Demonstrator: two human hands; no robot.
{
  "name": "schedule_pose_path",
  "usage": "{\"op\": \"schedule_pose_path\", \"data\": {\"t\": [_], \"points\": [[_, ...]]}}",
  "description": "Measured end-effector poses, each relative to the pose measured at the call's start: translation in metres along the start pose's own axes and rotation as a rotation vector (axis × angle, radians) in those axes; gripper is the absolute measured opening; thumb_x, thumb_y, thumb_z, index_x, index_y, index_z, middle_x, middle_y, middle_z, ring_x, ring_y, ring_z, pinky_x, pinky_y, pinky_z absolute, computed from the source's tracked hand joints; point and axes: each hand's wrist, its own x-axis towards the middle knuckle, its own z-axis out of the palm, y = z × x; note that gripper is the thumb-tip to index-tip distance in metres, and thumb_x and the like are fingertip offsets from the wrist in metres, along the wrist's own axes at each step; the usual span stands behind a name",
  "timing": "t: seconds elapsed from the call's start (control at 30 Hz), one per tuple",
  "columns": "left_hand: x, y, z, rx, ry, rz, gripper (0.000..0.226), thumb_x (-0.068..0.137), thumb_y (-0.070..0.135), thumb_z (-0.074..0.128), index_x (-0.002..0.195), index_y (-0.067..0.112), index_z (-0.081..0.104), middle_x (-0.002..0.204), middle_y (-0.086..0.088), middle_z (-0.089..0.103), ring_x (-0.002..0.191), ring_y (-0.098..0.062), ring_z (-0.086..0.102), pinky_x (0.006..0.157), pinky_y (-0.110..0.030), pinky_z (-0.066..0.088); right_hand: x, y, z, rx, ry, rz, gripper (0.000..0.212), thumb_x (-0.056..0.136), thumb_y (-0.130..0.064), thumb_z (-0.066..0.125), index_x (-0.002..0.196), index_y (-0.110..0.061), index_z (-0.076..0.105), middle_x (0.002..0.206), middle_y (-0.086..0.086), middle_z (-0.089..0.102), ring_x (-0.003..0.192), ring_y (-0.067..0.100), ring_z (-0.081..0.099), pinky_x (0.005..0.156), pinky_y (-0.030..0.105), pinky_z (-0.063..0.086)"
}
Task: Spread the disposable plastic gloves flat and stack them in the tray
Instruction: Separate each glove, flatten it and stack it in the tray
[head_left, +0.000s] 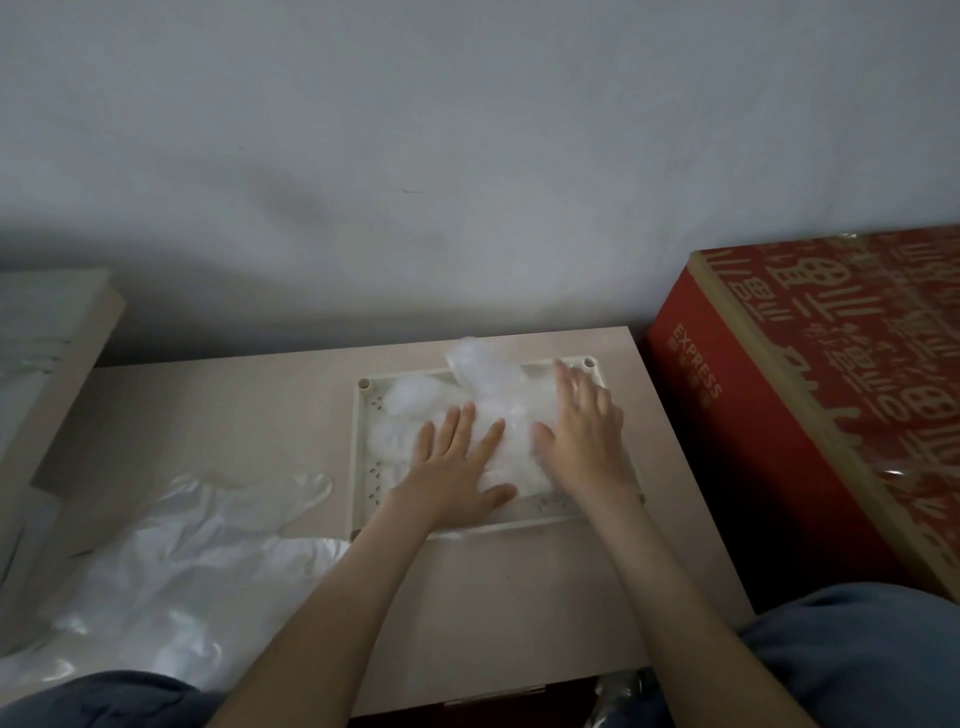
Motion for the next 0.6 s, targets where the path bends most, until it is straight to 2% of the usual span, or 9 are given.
{"op": "schedule_pose_path", "data": {"t": [0.03, 0.1, 0.17, 0.33, 0.43, 0.53, 0.57, 0.6], "points": [[0.001, -0.001, 0.002, -0.013, 0.008, -0.002, 0.076, 0.092, 0.065, 0.023, 0.149, 0.034, -0.016, 0.153, -0.008, -0.031, 0.141, -0.022, -0.030, 0.116, -0.047, -0.014, -0.002, -0.002, 0.003, 0.016, -0.033, -0.101, 0.068, 0.087, -0.044, 0.049, 0.147, -0.018, 0.032, 0.150, 0.011, 0.036, 0.135, 0.031, 0.035, 0.106, 0.046, 0.030], [0.004, -0.001, 0.003, -0.049, 0.039, 0.010, 0.064, 0.097, 0.058, 0.017, 0.150, 0.036, -0.011, 0.156, -0.006, -0.026, 0.142, -0.020, -0.027, 0.116, -0.046, -0.013, -0.006, -0.004, 0.012, 0.005, -0.231, -0.249, 0.066, 0.091, -0.057, 0.022, 0.151, -0.030, 0.020, 0.159, 0.002, 0.017, 0.147, 0.022, 0.010, 0.115, 0.044, 0.007], [0.006, -0.002, 0.004, -0.049, 0.067, 0.019, 0.055, 0.100, 0.050, 0.011, 0.150, 0.037, -0.006, 0.158, -0.005, -0.021, 0.144, -0.019, -0.023, 0.117, -0.044, -0.012, -0.009, 0.001, 0.021, -0.063, -0.419, -0.246, 0.062, 0.095, -0.058, 0.011, 0.152, -0.034, 0.005, 0.161, -0.005, -0.001, 0.147, 0.016, -0.009, 0.116, 0.040, -0.009], [0.006, -0.008, 0.008, 0.018, 0.076, -0.018, 0.060, 0.100, 0.050, 0.016, 0.150, 0.031, -0.011, 0.158, -0.005, -0.020, 0.145, -0.022, -0.019, 0.116, -0.042, -0.010, -0.005, 0.008, 0.019, -0.113, -0.499, -0.081, 0.062, 0.099, -0.054, 0.014, 0.152, -0.029, -0.007, 0.160, -0.005, -0.013, 0.146, 0.016, -0.017, 0.117, 0.041, -0.012], [-0.001, -0.014, 0.004, 0.006, 0.127, -0.089, 0.067, 0.098, 0.056, 0.019, 0.151, 0.028, -0.010, 0.159, -0.007, -0.017, 0.146, -0.023, -0.015, 0.116, -0.041, -0.007, -0.009, 0.002, 0.011, -0.079, -0.470, -0.025, 0.066, 0.098, -0.057, 0.015, 0.152, -0.027, -0.009, 0.160, 0.001, -0.016, 0.145, 0.019, -0.021, 0.117, 0.042, -0.013], [-0.022, -0.024, -0.005, -0.037, 0.295, -0.099, 0.082, 0.084, 0.070, -0.003, 0.152, 0.025, -0.001, 0.160, -0.008, -0.006, 0.148, -0.024, -0.005, 0.117, -0.039, -0.001, -0.014, -0.020, -0.001, 0.030, -0.355, -0.105, 0.068, 0.098, -0.053, 0.029, 0.153, -0.027, -0.003, 0.160, 0.001, -0.013, 0.145, 0.016, -0.019, 0.117, 0.040, -0.012], [-0.032, -0.030, -0.010, -0.104, 0.363, -0.088, 0.088, 0.080, 0.070, -0.006, 0.153, 0.023, 0.007, 0.160, -0.008, 0.001, 0.148, -0.024, 0.002, 0.118, -0.037, 0.004, -0.016, -0.032, -0.006, 0.080, -0.318, -0.157, 0.069, 0.098, -0.049, 0.036, 0.153, -0.024, 0.003, 0.161, 0.001, -0.007, 0.147, 0.016, -0.014, 0.118, 0.039, -0.009], [-0.040, -0.033, -0.016, -0.208, 0.444, -0.073, 0.086, 0.082, 0.066, -0.001, 0.152, 0.019, 0.018, 0.159, -0.008, 0.012, 0.146, -0.025, 0.012, 0.117, -0.037, 0.011, -0.017, -0.042, -0.010, 0.126, -0.279, -0.212, 0.068, 0.097, -0.044, 0.043, 0.153, -0.021, 0.011, 0.161, 0.002, 0.003, 0.148, 0.017, -0.006, 0.118, 0.038, -0.004]]}}
